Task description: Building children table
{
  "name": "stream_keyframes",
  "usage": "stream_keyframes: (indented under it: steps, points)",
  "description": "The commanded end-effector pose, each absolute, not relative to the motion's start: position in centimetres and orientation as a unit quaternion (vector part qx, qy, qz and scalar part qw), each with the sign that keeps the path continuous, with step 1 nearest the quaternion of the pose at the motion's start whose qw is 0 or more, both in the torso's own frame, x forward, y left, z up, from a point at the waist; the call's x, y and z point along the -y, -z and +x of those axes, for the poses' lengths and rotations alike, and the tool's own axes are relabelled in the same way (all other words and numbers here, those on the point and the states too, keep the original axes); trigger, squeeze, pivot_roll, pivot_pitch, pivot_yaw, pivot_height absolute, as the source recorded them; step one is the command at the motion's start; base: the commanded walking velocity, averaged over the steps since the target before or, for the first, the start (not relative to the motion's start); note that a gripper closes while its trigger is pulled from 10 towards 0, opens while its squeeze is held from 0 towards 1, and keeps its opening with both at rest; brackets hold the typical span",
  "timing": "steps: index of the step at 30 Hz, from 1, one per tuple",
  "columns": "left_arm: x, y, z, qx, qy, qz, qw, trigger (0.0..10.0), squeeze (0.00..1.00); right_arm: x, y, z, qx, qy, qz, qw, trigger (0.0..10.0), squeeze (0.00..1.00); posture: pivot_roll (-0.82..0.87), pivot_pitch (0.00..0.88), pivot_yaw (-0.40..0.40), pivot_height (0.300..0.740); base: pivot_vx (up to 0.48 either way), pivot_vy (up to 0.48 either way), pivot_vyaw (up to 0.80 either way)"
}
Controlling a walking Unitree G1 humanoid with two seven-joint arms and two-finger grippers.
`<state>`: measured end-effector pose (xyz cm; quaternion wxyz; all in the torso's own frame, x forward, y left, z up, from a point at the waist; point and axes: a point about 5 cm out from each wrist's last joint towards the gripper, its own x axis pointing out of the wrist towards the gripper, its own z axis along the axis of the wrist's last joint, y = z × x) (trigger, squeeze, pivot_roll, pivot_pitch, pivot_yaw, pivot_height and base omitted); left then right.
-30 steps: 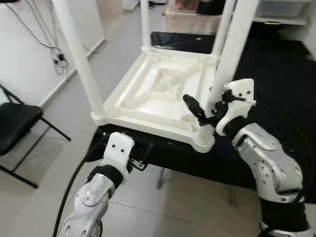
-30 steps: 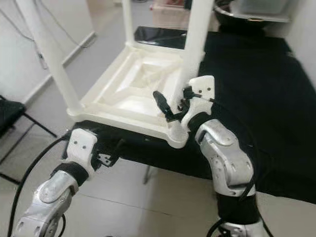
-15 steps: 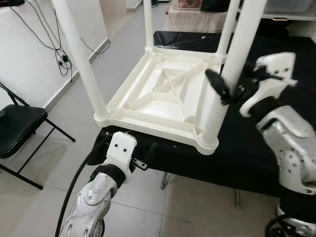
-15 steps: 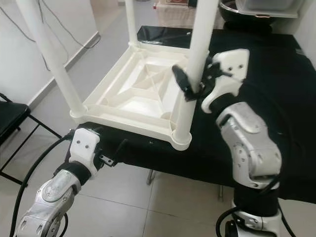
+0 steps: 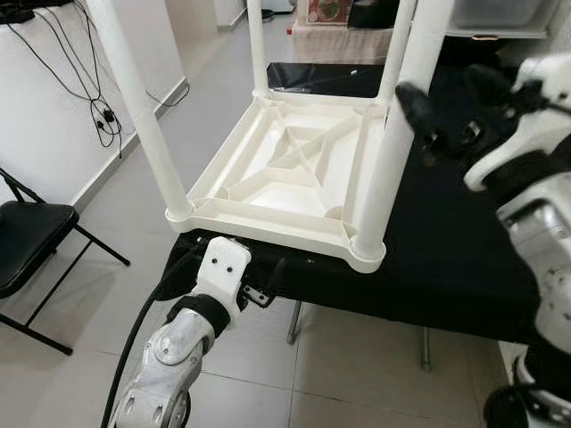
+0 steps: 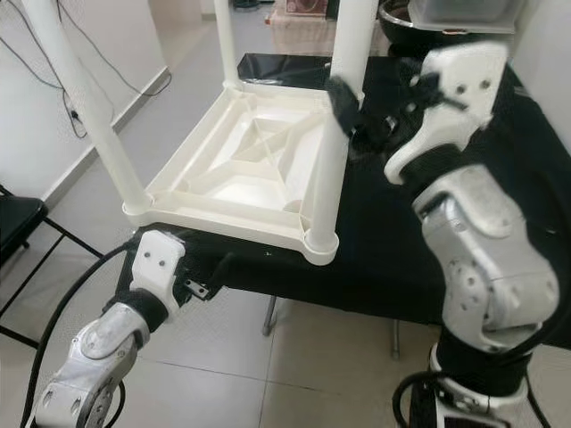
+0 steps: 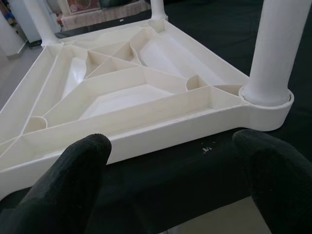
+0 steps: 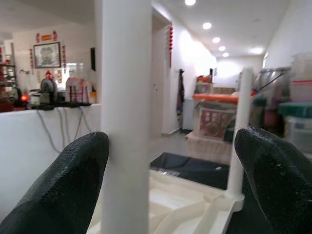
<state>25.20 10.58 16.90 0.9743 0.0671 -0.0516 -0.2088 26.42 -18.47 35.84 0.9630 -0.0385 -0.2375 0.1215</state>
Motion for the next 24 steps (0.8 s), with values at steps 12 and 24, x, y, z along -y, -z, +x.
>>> stream_keyframes:
  steps: [12, 24]
  points:
    - [-9.8, -16.3, 25.6, 0.045, 0.214, 0.055, 0.974, 10.0, 0.00, 16.4, -36.6, 26.6, 0.214, -0.121, -0.007, 0.969, 10.0, 0.00, -0.13, 0.093, 0.011, 0.740, 0.000, 0.000, 0.00]
    - [-9.7, -16.2, 25.6, 0.048, 0.207, 0.049, 0.976, 10.0, 0.00, 16.0, -36.4, 27.5, 0.192, -0.112, 0.003, 0.975, 10.0, 0.00, -0.12, 0.092, -0.005, 0.740, 0.000, 0.000, 0.00]
